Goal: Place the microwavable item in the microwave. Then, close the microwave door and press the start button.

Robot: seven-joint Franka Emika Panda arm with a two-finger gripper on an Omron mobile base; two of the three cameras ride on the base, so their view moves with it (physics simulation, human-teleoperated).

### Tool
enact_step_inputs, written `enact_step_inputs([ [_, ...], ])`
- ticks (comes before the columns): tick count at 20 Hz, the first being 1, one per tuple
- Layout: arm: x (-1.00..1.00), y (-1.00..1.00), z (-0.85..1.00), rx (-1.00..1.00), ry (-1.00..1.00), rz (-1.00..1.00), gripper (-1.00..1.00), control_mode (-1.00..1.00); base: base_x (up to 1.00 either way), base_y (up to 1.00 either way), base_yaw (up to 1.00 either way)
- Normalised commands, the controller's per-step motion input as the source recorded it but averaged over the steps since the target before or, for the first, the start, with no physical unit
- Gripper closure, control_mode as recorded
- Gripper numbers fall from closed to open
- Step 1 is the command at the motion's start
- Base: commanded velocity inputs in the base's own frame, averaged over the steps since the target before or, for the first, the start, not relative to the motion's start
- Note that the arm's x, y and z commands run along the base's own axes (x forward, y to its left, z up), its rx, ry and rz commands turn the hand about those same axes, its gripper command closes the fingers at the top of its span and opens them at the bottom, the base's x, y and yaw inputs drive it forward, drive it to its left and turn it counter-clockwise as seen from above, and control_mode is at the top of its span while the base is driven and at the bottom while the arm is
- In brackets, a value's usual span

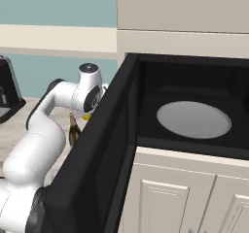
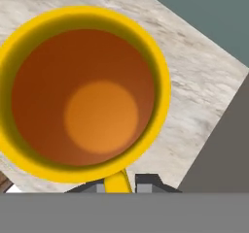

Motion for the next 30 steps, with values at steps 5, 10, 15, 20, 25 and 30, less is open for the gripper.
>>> enact_step_inputs([
  [5, -0.97, 0.0, 0.52, 0.0, -0.03, -0.03, 1.0, -1.0, 0.0, 0.0, 0.0],
  [10, -1.0, 0.03, 0.3, 0.0, -0.04, -0.05, 1.0, -1.0, 0.0, 0.0, 0.0],
  [15, -0.77, 0.21, 0.07, 0.0, -0.01, -0.02, 1.0, -1.0, 0.0, 0.0, 0.0],
  [20, -0.15, 0.22, 0.0, 0.0, 0.01, 0.0, 1.0, -1.0, 0.0, 0.0, 0.0],
  [25, 0.0, 0.0, 0.0, 0.0, 0.0, 0.0, 1.0, -1.0, 0.0, 0.0, 0.0],
  [30, -0.2, 0.0, 0.0, 0.0, -0.02, 0.0, 1.0, 1.0, -0.2, 0.0, 0.0],
])
